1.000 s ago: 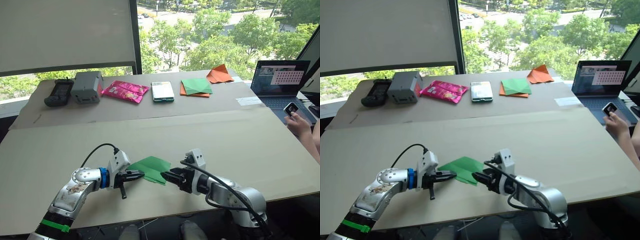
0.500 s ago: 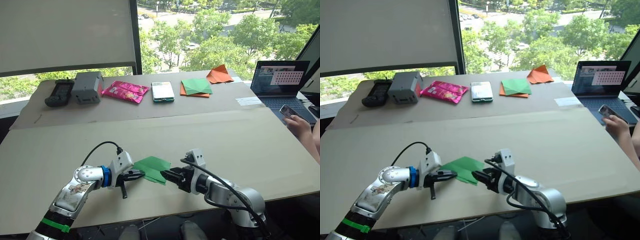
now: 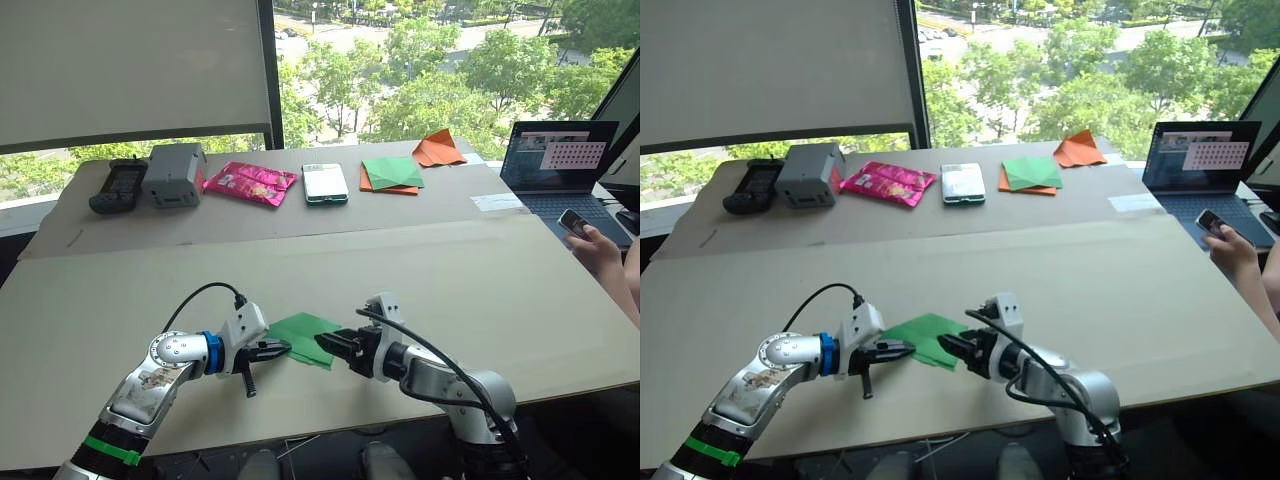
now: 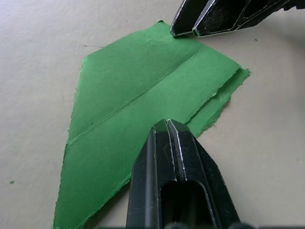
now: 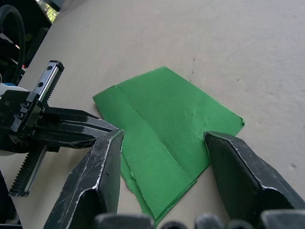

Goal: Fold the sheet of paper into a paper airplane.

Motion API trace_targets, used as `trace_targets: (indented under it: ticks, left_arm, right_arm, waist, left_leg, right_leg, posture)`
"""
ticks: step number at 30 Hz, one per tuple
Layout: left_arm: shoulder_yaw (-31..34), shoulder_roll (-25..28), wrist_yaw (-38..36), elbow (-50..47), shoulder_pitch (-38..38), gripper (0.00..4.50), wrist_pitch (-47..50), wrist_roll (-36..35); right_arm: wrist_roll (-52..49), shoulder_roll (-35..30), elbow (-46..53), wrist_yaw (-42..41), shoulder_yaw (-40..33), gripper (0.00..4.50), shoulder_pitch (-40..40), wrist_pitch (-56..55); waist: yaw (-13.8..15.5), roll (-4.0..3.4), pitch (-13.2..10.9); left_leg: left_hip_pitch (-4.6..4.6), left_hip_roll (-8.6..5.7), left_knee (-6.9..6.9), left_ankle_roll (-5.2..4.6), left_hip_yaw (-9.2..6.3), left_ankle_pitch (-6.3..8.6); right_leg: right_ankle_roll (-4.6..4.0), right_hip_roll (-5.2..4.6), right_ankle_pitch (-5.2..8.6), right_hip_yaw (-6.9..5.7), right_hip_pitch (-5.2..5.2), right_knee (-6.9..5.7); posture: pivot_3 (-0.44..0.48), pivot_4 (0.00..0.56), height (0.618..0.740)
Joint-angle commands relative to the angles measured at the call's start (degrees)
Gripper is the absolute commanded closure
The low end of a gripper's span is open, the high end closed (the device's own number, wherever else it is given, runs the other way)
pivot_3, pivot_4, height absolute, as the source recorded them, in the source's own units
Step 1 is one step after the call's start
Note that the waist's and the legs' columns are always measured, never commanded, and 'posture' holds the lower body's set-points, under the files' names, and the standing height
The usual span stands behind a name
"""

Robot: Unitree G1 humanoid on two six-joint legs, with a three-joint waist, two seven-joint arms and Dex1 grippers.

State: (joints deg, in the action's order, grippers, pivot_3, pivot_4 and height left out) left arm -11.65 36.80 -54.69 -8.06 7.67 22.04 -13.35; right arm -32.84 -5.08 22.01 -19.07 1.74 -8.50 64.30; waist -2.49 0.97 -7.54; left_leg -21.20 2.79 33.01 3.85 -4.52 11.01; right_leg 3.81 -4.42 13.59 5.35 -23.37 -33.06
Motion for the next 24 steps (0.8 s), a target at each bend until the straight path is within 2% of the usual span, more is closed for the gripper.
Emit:
trace_targets:
  ticks: [1, 6, 12, 24]
  left_arm:
    - [-0.73, 0.57, 0.66, 1.92, -0.83, 4.5, 2.0, 1.5]
    - [3.15, 0.43, 1.08, -0.32, 0.9, 4.5, 4.86, -2.11]
    - [3.85, 0.75, 1.14, -0.99, 1.04, 4.5, 5.74, -2.64]
    - [7.29, 1.26, 1.58, -3.13, 1.39, 4.5, 7.9, -4.56]
  right_arm:
    - [-1.48, -0.08, 1.88, 0.43, -1.23, 1.49, -0.6, -0.57]
    - [-2.07, -2.86, 5.52, 0.39, -1.71, 1.49, -0.38, -0.03]
    - [-2.45, -4.03, 5.76, 1.13, -2.23, 1.49, -0.03, -0.49]
    - [-2.11, -2.89, 4.53, 1.6, 0.05, 1.49, 0.36, -1.51]
  waist:
    - [0.02, -0.01, 0.0]
    - [-0.01, 0.0, -0.05]
    - [-0.1, 0.0, -0.04]
    - [-0.08, 0.04, -0.05]
  left_leg:
    - [0.0, 0.0, 0.0, 0.0, 0.0, 0.0]
    - [-0.24, 0.0, 0.0, 0.0, 0.0, 0.0]
    - [-0.61, 0.01, -0.04, -0.06, -0.01, -0.04]
    - [-0.64, 0.01, -0.04, -0.07, -0.01, -0.05]
  right_leg:
    - [0.0, 0.0, 0.0, 0.0, 0.0, 0.0]
    - [0.0, 0.01, 0.0, 0.0, -0.23, 0.0]
    - [0.03, 0.12, -0.03, 0.03, -0.68, -0.1]
    - [0.04, 0.15, -0.04, 0.08, -0.68, -0.11]
  posture:
    - [0.0, 0.15, 0.732]
    - [0.0, 0.15, 0.732]
    - [0.0, 0.15, 0.732]
    - [0.0, 0.15, 0.732]
